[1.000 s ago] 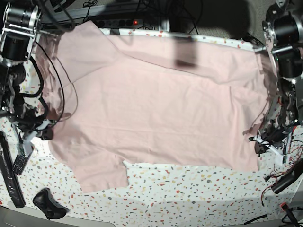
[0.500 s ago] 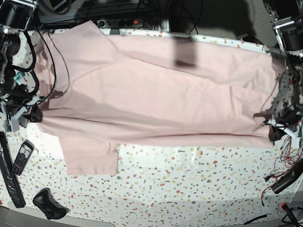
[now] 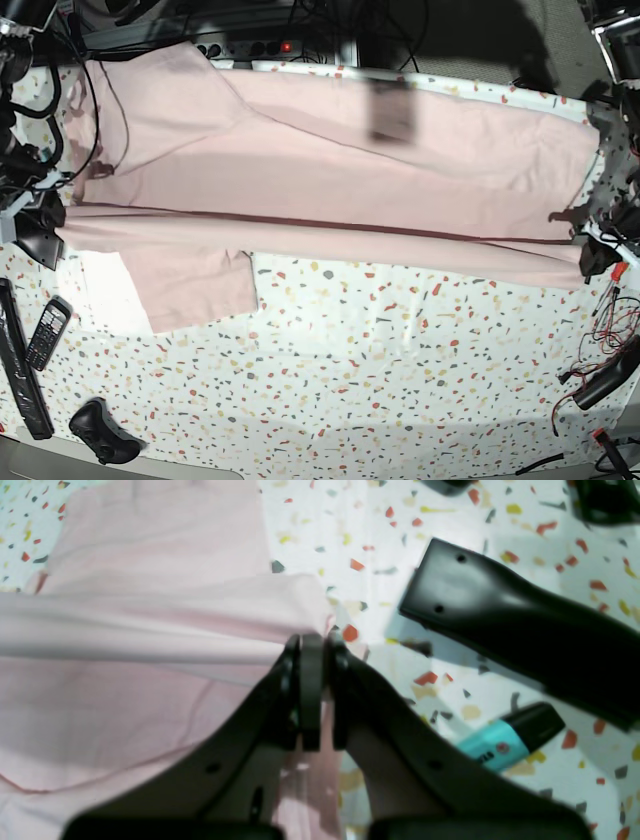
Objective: Fold the T-shirt properly
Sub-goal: 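Pull the shirt side with both grippers, folding it lengthwise over itself, then lower the right gripper and grasp the loose sleeve flap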
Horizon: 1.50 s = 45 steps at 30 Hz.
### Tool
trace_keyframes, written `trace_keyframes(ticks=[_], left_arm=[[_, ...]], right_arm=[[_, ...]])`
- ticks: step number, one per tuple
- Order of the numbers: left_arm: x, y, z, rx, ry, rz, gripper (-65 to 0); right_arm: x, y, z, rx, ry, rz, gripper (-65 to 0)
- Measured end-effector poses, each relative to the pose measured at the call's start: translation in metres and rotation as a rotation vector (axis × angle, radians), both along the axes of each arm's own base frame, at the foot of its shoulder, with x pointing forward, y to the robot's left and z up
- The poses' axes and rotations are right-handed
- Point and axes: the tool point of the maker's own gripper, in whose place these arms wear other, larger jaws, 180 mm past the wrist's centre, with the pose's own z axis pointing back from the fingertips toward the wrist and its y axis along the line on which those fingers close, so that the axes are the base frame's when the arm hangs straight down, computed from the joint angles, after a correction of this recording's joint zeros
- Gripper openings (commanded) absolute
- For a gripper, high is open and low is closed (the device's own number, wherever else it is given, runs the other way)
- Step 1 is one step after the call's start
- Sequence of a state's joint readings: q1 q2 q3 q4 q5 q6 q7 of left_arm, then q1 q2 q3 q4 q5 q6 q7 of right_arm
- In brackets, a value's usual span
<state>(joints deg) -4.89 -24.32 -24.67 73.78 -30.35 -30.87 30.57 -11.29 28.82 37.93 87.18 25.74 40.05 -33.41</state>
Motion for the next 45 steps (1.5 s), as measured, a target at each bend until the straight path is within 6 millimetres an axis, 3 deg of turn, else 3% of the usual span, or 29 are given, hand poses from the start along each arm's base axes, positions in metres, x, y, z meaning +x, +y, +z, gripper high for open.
trace_keyframes(ticks=[3, 13, 16, 19, 22, 26, 30, 35, 40, 45], left_arm=[[-0.010, -0.001, 0.001, 0.036, 0.017, -0.015, -65.0], [-0.037, 0.005, -0.027, 0.100, 0.113, -0.016, -65.0], [-0.040, 0.010, -0.031, 0.139, 0.133, -0.013, -65.0], [-0.042, 0.015, -0.033, 0.164, 0.149, -0.001, -44.8], [-0.041, 0.014, -0.033, 0.163, 0.146, -0.001, -41.3], [-0.041, 0.020, -0.033, 0.163, 0.148, 0.034, -41.3], [-0.037, 0.019, -0.029, 0.158, 0.134, 0.035, -41.3], [-0.021, 0.008, -0.012, 0.065, 0.059, 0.036, -41.3], [-0.014, -0.013, -0.017, 0.011, 0.046, 0.030, -41.4], [-0.006, -0.038, -0.022, -0.036, 0.036, 0.025, -41.4]], right_arm=[[-0.010, -0.003, -0.006, 0.003, 0.020, -0.010, -65.0], [-0.040, 0.000, -0.032, 0.015, 0.119, -0.016, -65.0], [-0.052, 0.004, -0.046, 0.036, 0.216, -0.017, -51.9], [-0.056, 0.010, -0.050, 0.084, 0.249, -0.017, -41.8], [-0.051, 0.015, -0.045, 0.125, 0.216, -0.011, -41.3], [-0.034, 0.017, -0.033, 0.140, 0.167, -0.007, -41.3], [-0.003, 0.019, -0.009, 0.140, 0.077, 0.006, -41.3], [0.047, 0.056, 0.008, 0.140, 0.031, 0.125, -41.3], [0.100, 0.085, 0.003, 0.060, 0.103, 0.198, -41.3], [0.140, 0.087, -0.017, 0.077, 0.220, 0.195, -41.3]])
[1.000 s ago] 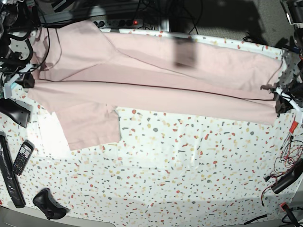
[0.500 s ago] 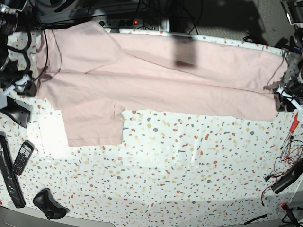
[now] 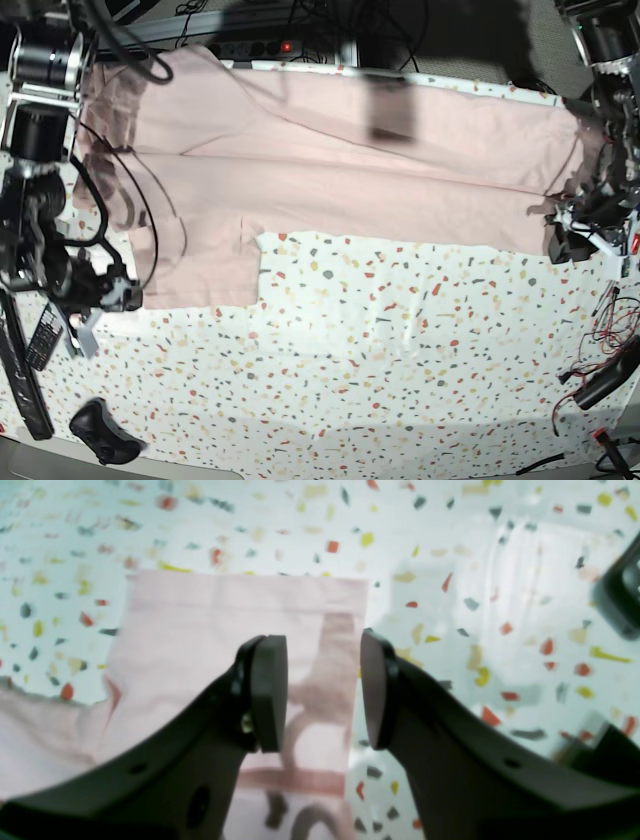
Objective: Fold the T-shirt properly
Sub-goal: 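Lower the right gripper and grasp the loose sleeve flap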
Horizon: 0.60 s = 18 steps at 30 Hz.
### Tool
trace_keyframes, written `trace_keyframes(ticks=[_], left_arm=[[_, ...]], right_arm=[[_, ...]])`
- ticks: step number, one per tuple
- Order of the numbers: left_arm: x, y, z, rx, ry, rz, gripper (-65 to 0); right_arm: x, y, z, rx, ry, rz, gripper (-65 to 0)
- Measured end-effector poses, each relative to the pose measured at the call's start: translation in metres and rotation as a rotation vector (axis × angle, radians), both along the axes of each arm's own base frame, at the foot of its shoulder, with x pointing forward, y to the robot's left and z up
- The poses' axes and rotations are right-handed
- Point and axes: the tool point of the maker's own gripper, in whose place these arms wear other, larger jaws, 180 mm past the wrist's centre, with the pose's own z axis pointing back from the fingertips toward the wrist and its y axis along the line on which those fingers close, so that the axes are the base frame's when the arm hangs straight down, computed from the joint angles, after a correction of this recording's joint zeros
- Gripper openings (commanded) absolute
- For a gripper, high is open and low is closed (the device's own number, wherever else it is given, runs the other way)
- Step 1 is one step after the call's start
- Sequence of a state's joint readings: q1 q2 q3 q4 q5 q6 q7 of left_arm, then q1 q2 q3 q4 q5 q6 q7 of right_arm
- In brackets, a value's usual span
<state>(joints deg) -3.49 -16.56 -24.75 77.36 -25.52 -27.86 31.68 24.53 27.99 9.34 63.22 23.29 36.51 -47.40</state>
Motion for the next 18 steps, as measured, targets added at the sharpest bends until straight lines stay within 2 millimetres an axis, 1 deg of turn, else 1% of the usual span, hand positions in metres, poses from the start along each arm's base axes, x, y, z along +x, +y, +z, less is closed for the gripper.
trace_keyframes(ticks=[2, 4, 7, 10, 13, 15, 18], left_arm=[[0.001, -0.006, -0.003, 0.001, 0.004, -0.002, -41.4], [-0.001, -0.008, -0.008, 0.010, 0.019, -0.003, -41.4], [-0.001, -0.007, -0.008, 0.014, 0.021, -0.001, -41.4], [-0.001, -0.008, -0.008, 0.013, 0.019, -0.002, -41.3], [-0.001, -0.007, -0.008, 0.014, 0.020, -0.001, -41.4], [-0.001, -0.007, -0.008, 0.013, 0.019, -0.002, -41.4], [-0.001, -0.007, -0.008, 0.013, 0.020, -0.002, -41.4]], right_arm=[[0.014, -0.004, -0.002, 0.021, 0.037, -0.021, -41.3], [0.026, -0.012, -0.001, 0.025, 0.070, -0.044, -41.3], [0.033, -0.023, -0.007, 0.004, 0.135, -0.070, -41.3], [0.029, -0.030, -0.021, -0.014, 0.209, -0.088, -41.3], [0.021, -0.032, -0.038, 0.003, 0.262, -0.110, -41.3], [0.015, -0.029, -0.048, 0.019, 0.295, -0.121, -41.3], [0.008, -0.022, -0.061, -0.004, 0.339, -0.103, -41.3]])
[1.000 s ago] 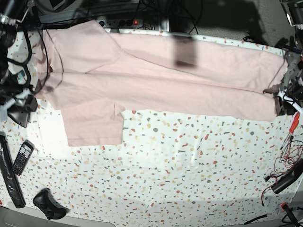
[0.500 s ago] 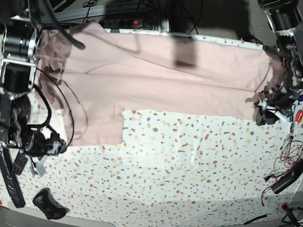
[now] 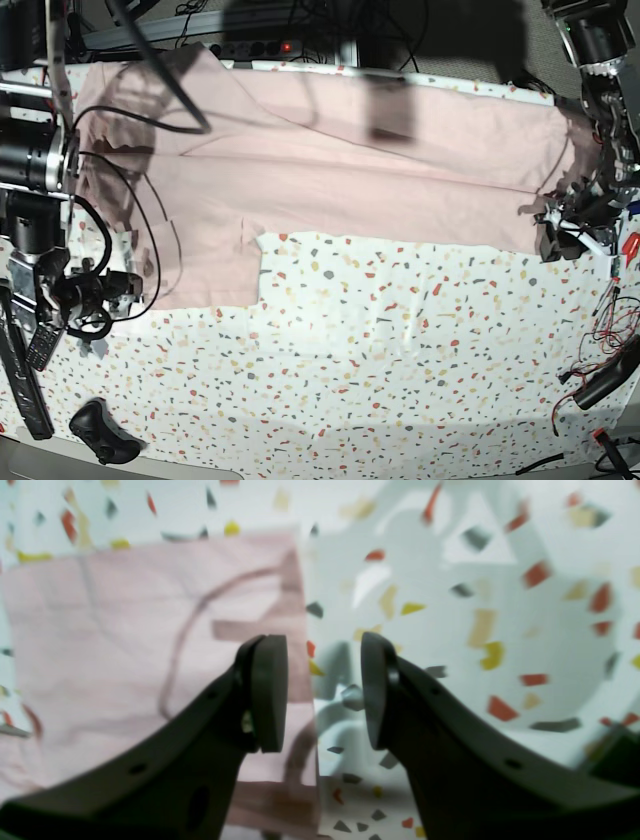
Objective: Fold the T-shirt properly
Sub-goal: 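Lower the right gripper and grasp the loose sleeve flap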
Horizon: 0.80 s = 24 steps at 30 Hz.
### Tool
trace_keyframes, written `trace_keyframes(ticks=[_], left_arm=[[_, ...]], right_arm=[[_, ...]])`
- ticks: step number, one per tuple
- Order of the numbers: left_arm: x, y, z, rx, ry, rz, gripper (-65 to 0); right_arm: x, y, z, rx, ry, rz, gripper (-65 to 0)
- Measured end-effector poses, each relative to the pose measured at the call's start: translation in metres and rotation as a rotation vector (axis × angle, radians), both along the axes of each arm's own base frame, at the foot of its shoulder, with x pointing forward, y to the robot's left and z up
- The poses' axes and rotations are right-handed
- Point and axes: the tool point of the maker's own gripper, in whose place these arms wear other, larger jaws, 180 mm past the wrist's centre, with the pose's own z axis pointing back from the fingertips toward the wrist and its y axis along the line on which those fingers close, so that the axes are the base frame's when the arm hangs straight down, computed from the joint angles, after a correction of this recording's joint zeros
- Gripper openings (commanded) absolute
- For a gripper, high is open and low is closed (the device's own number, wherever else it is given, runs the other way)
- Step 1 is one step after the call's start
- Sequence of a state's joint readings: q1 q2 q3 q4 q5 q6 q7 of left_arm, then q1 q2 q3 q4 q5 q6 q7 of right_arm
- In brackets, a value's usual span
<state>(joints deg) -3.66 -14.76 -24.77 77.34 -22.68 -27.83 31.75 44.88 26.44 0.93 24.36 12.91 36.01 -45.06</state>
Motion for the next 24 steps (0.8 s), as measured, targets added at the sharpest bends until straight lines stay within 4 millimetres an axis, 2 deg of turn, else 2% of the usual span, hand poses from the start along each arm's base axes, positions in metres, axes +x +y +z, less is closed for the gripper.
trace_keyframes(ticks=[6, 11, 14, 19, 21, 24], left_arm=[[0.000, 0.000, 0.000, 0.001, 0.000, 0.000, -41.4], [0.000, 0.000, 0.000, 0.000, 0.000, 0.000, -41.4], [0.000, 0.000, 0.000, 0.001, 0.000, 0.000, -41.4], [0.000, 0.000, 0.000, 0.000, 0.000, 0.000, -41.4], [0.000, 0.000, 0.000, 0.001, 0.000, 0.000, -41.4], [0.000, 0.000, 0.000, 0.000, 0.000, 0.000, -41.4]], right_arm=[[0.001, 0.028, -0.012, -0.002, 0.027, 0.054, -41.9], [0.002, 0.036, -0.017, -0.007, 0.022, 0.057, -58.0], [0.002, 0.034, -0.018, -0.012, 0.018, 0.058, -64.2], [0.004, 0.032, -0.017, -0.036, 0.009, 0.072, -65.0], [0.002, 0.039, -0.015, -0.031, 0.003, 0.154, -65.0], [0.006, 0.044, -0.006, -0.019, -0.004, 0.157, -65.0]])
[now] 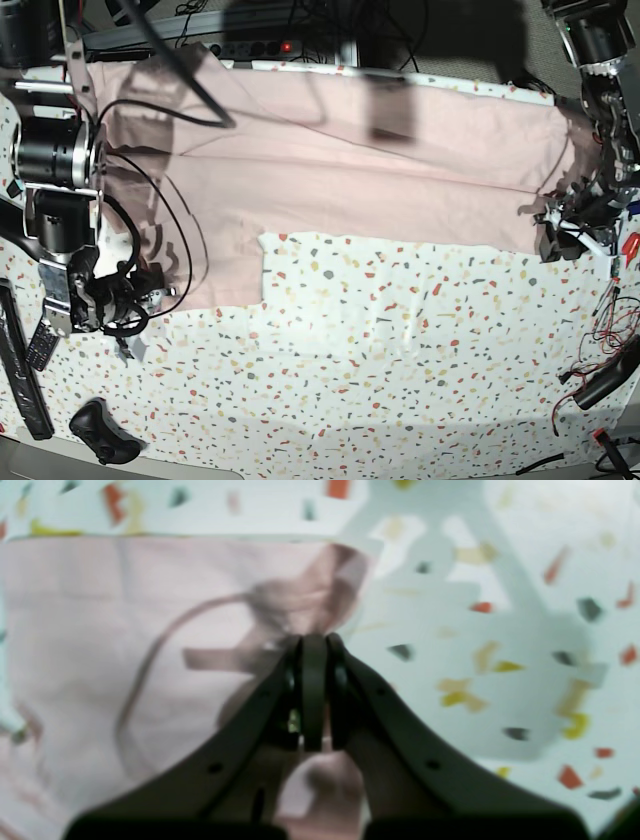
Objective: Fold the T-shirt properly
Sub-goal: 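Lower the right gripper and grasp the loose sleeve flap, then lift the sleeve flap with the right gripper and fold it onto the shirt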
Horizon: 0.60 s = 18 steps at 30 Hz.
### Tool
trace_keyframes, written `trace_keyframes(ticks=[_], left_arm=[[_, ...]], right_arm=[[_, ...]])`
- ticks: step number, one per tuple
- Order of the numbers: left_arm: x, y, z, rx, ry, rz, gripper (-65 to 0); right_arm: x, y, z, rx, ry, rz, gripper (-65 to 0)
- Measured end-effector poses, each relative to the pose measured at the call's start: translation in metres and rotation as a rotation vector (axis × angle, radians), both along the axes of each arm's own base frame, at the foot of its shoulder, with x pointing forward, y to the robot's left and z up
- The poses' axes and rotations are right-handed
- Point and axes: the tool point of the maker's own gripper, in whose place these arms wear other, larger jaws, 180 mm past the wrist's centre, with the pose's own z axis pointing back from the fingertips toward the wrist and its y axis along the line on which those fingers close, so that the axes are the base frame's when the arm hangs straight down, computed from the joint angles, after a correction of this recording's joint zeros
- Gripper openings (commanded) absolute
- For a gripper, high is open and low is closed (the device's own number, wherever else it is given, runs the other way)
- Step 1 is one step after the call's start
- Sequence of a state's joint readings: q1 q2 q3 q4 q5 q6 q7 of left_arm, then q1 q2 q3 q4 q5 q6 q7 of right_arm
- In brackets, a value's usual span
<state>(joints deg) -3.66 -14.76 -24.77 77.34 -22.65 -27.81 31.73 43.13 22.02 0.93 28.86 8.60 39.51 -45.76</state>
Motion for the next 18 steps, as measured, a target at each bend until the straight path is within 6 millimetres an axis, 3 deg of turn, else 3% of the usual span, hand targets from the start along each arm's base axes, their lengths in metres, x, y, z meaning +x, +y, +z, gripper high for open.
trace_keyframes(ticks=[4, 7, 12, 18], left_arm=[[0.000, 0.000, 0.000, 0.000, 0.000, 0.000, -41.4], [0.000, 0.000, 0.000, 0.001, 0.000, 0.000, -41.4], [0.000, 0.000, 0.000, 0.002, 0.001, 0.000, -41.4], [0.000, 0.000, 0.000, 0.001, 0.001, 0.000, -41.4]], right_arm=[[0.009, 0.016, 0.022, 0.045, -0.042, 0.025, -65.0], [0.006, 0.027, 0.030, 0.032, -0.102, 0.078, -65.0], [-0.032, 0.047, 0.027, -0.046, -0.139, 0.196, -65.0], [-0.068, 0.095, 0.051, 0.005, -0.271, 0.325, -65.0]])
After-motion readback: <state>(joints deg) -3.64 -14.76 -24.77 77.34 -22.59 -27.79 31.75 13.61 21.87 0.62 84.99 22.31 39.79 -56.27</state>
